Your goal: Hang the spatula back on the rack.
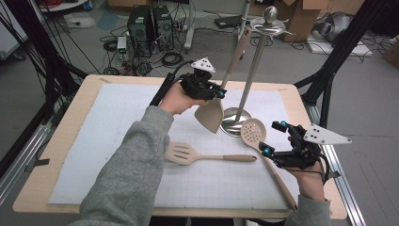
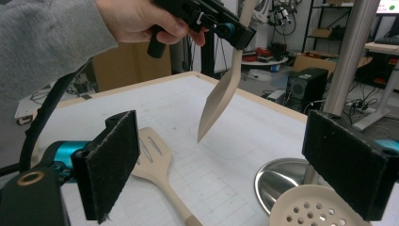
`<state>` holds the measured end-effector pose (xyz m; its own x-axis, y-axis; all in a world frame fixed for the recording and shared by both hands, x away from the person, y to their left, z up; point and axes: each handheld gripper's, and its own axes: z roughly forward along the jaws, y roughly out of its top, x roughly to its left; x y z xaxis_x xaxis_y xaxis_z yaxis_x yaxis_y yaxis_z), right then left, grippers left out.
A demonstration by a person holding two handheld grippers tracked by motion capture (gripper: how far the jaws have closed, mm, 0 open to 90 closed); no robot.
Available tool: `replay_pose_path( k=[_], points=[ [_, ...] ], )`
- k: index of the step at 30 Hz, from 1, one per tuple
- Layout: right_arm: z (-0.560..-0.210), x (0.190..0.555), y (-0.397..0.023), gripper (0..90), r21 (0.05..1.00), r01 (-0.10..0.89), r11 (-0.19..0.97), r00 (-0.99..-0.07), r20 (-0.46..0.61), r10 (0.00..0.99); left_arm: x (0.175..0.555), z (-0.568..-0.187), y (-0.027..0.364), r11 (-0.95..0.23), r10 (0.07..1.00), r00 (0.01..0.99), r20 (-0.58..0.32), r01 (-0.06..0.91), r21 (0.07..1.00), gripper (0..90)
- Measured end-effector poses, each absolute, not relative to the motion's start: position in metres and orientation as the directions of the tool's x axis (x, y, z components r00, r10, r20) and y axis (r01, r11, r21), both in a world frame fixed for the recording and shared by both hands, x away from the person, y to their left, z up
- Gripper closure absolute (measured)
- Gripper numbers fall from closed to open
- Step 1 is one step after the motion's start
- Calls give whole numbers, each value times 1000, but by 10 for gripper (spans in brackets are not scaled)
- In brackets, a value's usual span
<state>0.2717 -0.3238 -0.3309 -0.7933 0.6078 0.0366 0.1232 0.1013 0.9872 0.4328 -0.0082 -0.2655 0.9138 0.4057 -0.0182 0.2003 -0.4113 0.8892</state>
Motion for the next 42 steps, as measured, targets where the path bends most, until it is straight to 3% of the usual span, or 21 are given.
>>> replay_pose_path(
  k=[22, 26, 39, 42],
  points=[
    [-332, 272, -325, 107, 986, 133, 105, -787, 41, 616, 437, -273, -23, -386, 407, 913, -7, 179, 905, 759],
    [-331, 273, -324, 106, 987, 122, 105, -793, 33, 609, 430, -267, -15, -340, 421, 907, 0, 158, 927, 678],
    [-332, 274, -316, 106, 982, 127, 138, -798, 19, 602, 407, -271, 55, -249, 470, 882, 33, 96, 964, 214],
    [-332, 275, -316, 106, 983, 124, 134, -798, 18, 603, 403, -273, 71, -247, 476, 879, 38, 92, 965, 199]
  ],
)
